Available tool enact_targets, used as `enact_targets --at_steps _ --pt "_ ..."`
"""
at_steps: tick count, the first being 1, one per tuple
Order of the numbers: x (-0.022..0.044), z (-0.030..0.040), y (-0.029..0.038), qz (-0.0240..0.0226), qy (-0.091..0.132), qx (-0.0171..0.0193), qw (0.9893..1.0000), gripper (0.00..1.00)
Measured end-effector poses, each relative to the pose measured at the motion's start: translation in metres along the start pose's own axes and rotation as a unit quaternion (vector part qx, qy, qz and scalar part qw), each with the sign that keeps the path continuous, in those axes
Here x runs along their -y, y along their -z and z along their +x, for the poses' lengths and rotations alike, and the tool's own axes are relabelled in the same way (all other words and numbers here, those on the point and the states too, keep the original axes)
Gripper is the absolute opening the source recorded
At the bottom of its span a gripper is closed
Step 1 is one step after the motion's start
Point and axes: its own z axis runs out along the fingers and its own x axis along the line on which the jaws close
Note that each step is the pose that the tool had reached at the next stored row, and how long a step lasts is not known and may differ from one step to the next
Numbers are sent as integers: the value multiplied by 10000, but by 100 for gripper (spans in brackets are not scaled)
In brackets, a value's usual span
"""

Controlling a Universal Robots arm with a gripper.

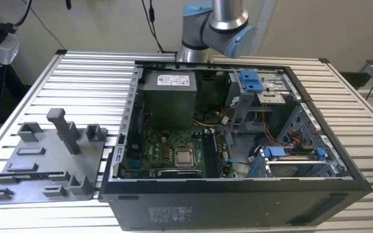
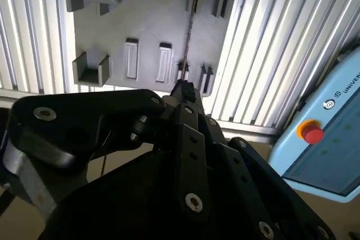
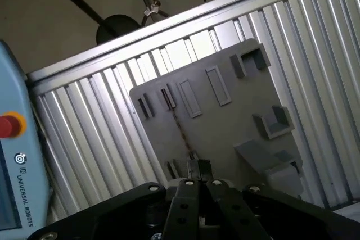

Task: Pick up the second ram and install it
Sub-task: 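Pick up the second ram and move it above second insertion slot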

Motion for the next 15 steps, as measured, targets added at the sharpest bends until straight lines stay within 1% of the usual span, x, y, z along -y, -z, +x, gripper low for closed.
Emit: enact_targets --at_steps 2,4,7,10,12,15 --pt "-1 0 -2 -5 157 -3 9999 11" --pt "-2 0 -5 -12 316 -6 9995 11" --pt "-2 0 -10 -20 577 -11 9983 11" --pt "-1 0 -16 -28 832 -16 9965 11" --pt "-1 0 -20 -34 996 -19 9950 11" --pt "-1 0 -27 -41 1264 -24 9920 11"
